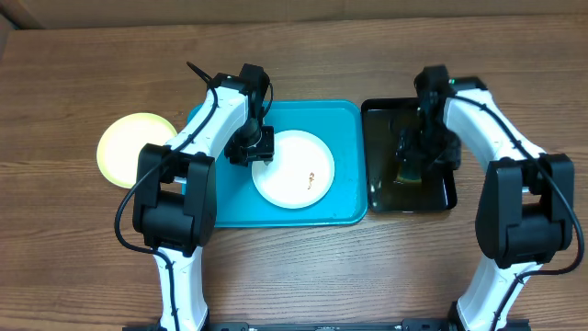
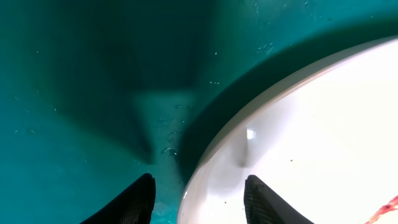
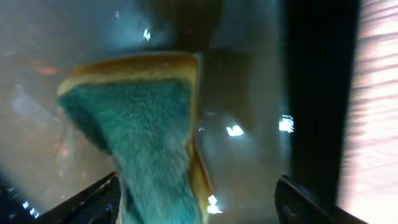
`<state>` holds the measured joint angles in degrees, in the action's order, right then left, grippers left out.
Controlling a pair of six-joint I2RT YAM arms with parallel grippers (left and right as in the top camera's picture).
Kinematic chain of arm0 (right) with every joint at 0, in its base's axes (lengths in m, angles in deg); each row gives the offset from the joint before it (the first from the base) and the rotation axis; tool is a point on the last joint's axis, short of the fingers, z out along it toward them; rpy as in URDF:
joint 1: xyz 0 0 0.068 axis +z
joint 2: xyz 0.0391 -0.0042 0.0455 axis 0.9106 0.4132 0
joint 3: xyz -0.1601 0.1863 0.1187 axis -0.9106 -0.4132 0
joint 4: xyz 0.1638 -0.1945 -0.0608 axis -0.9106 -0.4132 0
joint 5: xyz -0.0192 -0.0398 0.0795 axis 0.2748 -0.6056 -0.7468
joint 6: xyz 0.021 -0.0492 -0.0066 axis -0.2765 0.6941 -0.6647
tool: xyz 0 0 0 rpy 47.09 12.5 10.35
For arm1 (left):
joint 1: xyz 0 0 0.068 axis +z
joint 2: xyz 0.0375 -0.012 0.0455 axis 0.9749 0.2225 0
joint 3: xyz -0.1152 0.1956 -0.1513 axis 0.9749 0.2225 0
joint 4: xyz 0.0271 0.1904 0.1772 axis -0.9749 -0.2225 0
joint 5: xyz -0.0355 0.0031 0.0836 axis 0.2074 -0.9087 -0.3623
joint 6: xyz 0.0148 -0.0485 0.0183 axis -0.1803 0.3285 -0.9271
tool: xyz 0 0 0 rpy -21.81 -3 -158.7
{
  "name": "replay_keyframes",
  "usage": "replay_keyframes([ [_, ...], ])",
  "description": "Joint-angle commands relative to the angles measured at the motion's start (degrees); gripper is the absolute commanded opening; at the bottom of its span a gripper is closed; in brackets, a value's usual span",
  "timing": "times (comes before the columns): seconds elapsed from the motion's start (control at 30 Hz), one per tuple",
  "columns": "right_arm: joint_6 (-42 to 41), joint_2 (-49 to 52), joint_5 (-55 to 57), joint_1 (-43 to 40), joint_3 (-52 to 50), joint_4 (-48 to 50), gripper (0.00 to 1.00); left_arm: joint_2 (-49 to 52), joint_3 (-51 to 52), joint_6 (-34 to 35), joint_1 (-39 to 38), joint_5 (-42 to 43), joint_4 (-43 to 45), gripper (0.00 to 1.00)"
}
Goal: Clean dirty plates on tray and stack at the side
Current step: 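Dip and rub the sponge in the water with the right gripper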
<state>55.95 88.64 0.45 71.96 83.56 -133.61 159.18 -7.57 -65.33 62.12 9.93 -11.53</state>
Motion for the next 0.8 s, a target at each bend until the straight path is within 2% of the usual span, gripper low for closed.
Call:
replay_keyframes([
  [0.0, -0.9, -0.5, -5.7, 0.1, -4.0, 3.9, 0.73, -0.6, 0.0, 0.6, -0.4, 0.4, 0.2, 0.49],
  [0.07, -0.9, -0.5, -7.6, 0.1, -6.4, 7.1, 0.66, -0.6, 0.0, 0.5, -0.4, 0.5, 0.0, 0.49],
  [0.17, -1.0, -0.5, -7.7, 0.1, -9.0, 10.0, 0.64, -0.6, 0.0, 0.5, -0.4, 0.5, -0.4, 0.49],
  [0.2, -0.9, -0.5, -7.7, 0.1, -9.6, 10.6, 0.56, -0.6, 0.0, 0.5, -0.4, 0.5, -0.5, 0.49],
  [0.27, -1.0, -0.5, -7.7, 0.1, -10.6, 11.4, 0.28, -0.6, 0.0, 0.5, -0.4, 0.5, -0.5, 0.49],
  [0.3, -1.3, -0.5, -7.7, 0.1, -10.9, 11.5, 0.19, -0.6, 0.0, 0.6, -0.4, 0.5, -0.4, 0.49],
  [0.33, -1.9, -0.5, -7.7, 0.1, -11.0, 11.3, 0.18, -0.6, 0.0, 0.5, -0.4, 0.5, -0.3, 0.49],
  [0.43, -5.1, -0.5, -7.8, 0.1, -11.0, 11.2, 0.18, -0.6, 0.0, 0.5, -0.4, 0.5, -0.2, 0.49],
  [0.47, -5.8, -0.5, -7.8, 0.1, -11.0, 11.2, 0.42, -0.6, 0.0, 0.5, -0.4, 0.5, -0.3, 0.49],
  [0.5, -5.9, -0.5, -8.0, 0.1, -11.0, 11.3, 0.56, -0.6, 0.0, 0.5, -0.4, 0.5, -0.3, 0.49],
  [0.53, -5.9, -0.5, -8.0, 0.1, -11.0, 11.5, 0.55, -0.6, 0.0, 0.6, -0.4, 0.5, -0.3, 0.50],
  [0.57, -5.8, -0.5, -7.9, 0.1, -11.0, 11.6, 0.40, -0.6, 0.0, 0.5, -0.4, 0.5, -0.3, 0.49],
  [0.6, -5.6, -0.5, -7.9, 0.0, -11.0, 11.8, 0.09, -0.6, 0.0, 0.5, -0.4, 0.5, -0.3, 0.46],
  [0.63, -5.6, -0.5, -7.9, 0.0, -11.0, 12.1, 0.04, -0.6, 0.0, 0.5, -0.4, 0.4, -0.2, 0.42],
  [0.67, -5.6, -0.5, -7.9, 0.0, -11.0, 12.2, 0.06, -0.6, 0.0, 0.5, -0.4, 0.4, -0.2, 0.41],
  [0.73, -5.6, -0.5, -7.9, 0.0, -11.0, 12.5, 0.47, -0.6, 0.0, 0.6, -0.4, 0.4, 0.0, 0.40],
  [0.77, -5.6, -0.5, -8.0, 0.0, -11.0, 12.7, 0.43, -0.6, 0.0, 0.6, -0.4, 0.4, 0.0, 0.40],
])
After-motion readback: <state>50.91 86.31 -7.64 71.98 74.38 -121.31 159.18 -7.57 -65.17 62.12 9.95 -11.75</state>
